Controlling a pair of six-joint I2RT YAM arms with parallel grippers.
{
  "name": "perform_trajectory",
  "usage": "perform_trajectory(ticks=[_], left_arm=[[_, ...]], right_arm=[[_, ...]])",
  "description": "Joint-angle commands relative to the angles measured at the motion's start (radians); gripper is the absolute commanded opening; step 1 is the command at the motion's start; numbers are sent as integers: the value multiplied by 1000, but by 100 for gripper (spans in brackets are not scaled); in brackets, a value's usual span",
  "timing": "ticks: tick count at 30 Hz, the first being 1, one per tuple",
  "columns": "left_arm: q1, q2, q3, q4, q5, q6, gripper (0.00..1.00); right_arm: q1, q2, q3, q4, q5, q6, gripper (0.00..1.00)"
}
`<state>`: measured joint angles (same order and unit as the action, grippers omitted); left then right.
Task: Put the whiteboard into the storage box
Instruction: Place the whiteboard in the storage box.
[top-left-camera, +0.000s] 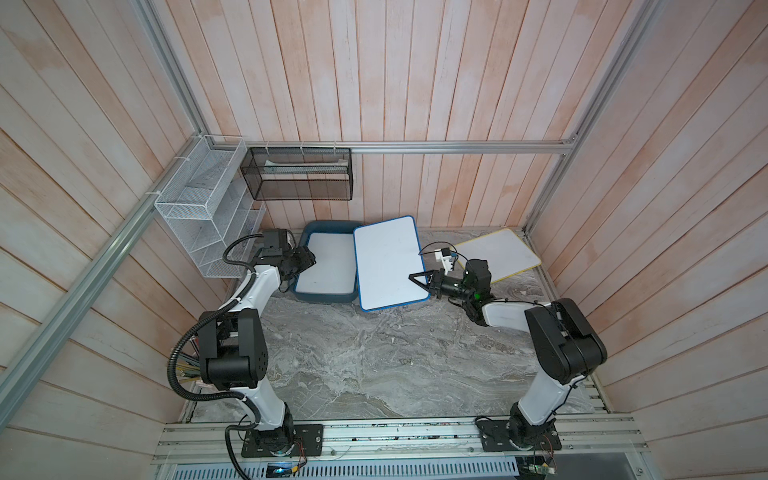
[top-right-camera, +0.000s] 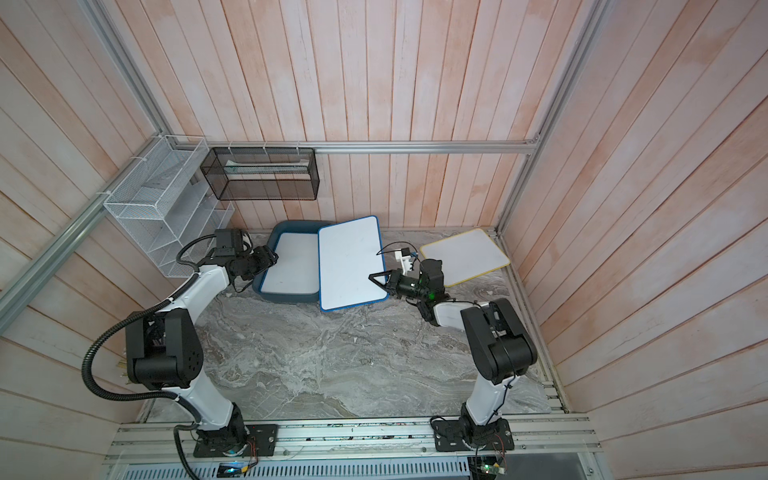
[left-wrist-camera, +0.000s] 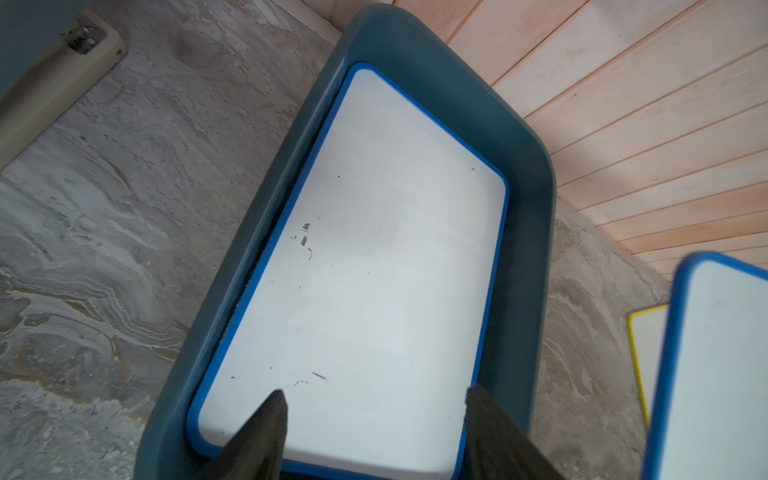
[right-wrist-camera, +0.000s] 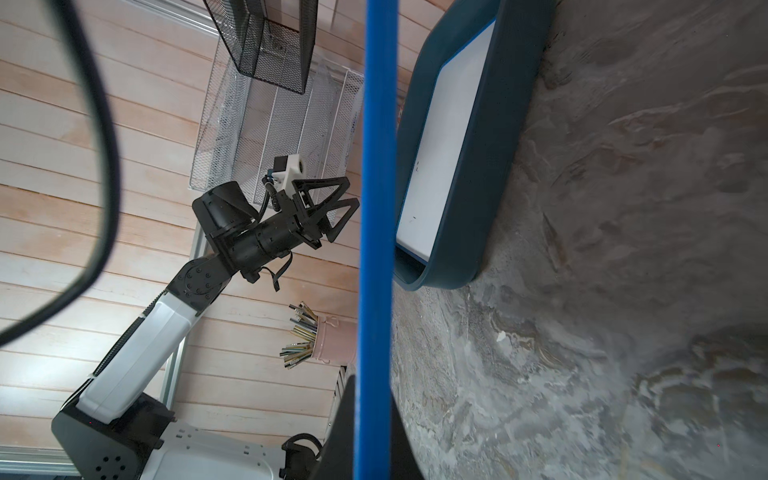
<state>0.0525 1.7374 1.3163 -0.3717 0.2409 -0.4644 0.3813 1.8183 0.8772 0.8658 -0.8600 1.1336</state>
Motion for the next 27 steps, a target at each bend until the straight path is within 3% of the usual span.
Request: perform_trajectory(ticks=[1,5,14,21,27], left_arm=[[4,-39,-20,-20,40,25,70],[12,-72,-45,-25,88,6,70],[23,-157,-150,-101,73,46,71],[23,-269,-311,-151,125,63,71],[30,-400,-475,-101,235,67,71]], right_arm=[[31,80,111,87,46,34,0],[63,182,239,91,86,92,0],[123,335,448,49,206,170,0],[153,395,521,45,215,197,0],[163,433,577,24,208,199,0]])
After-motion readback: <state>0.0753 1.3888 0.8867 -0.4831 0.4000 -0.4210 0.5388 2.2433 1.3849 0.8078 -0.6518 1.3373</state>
